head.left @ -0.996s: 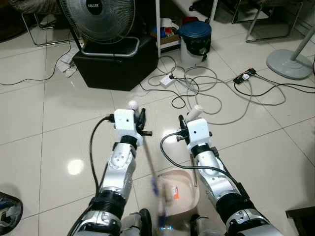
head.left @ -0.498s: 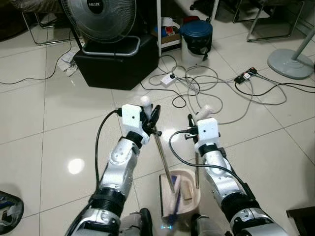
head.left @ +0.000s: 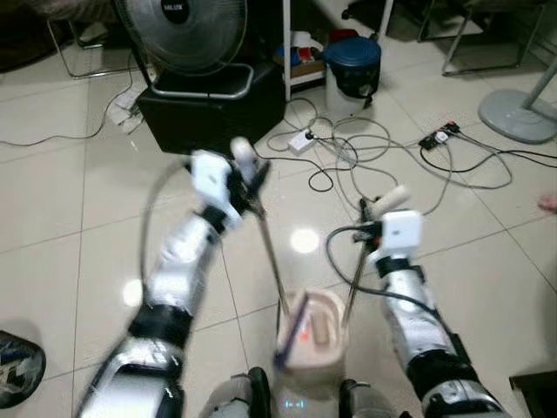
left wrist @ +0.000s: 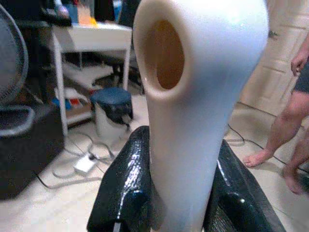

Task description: Sweep floor

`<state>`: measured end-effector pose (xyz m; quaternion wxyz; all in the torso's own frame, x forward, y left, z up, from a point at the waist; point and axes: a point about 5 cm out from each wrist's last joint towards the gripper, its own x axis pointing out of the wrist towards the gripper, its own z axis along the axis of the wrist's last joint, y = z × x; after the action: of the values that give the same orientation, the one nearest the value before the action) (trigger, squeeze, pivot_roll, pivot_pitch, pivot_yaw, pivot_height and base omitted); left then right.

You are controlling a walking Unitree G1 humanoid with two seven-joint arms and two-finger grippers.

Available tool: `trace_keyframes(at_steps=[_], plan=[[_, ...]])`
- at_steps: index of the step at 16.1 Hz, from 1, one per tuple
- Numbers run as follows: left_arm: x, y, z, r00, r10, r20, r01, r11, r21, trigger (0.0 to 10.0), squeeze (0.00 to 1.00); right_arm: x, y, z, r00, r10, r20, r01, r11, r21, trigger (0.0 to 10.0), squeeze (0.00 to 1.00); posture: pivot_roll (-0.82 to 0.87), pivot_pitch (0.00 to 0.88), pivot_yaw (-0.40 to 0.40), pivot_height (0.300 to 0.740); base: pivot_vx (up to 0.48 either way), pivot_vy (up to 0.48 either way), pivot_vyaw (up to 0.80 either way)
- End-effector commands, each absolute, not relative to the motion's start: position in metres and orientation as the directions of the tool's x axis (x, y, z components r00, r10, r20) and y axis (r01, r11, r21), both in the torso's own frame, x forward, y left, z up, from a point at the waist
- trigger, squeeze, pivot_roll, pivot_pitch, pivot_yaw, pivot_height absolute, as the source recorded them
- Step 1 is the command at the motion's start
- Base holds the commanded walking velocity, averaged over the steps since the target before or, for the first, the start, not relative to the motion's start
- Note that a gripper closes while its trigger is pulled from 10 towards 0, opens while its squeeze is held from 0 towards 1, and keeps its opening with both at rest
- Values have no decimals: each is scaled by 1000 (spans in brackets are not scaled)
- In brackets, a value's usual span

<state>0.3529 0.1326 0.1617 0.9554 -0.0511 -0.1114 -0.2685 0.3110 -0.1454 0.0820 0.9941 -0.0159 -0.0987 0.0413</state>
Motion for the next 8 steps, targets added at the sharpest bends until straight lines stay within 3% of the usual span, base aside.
trace_keyframes(at_steps=[1,5,8], plan=[[361,155,195,814,-480,329,510,860,-8,10000,0,307,-154,87,969,69,236,-66,998,-18,10000,0,-34,112,94,740,0,0,0],[368,201,223,829,-455,326,441,889,121,10000,0,302,-168,95,962,56,268,-61,998,9,10000,0,-31,100,96,740,0,0,0],[362,255,208,936,-276,216,221,943,248,10000,0,304,-175,123,956,33,290,-71,990,121,10000,0,-30,85,96,740,0,0,0]])
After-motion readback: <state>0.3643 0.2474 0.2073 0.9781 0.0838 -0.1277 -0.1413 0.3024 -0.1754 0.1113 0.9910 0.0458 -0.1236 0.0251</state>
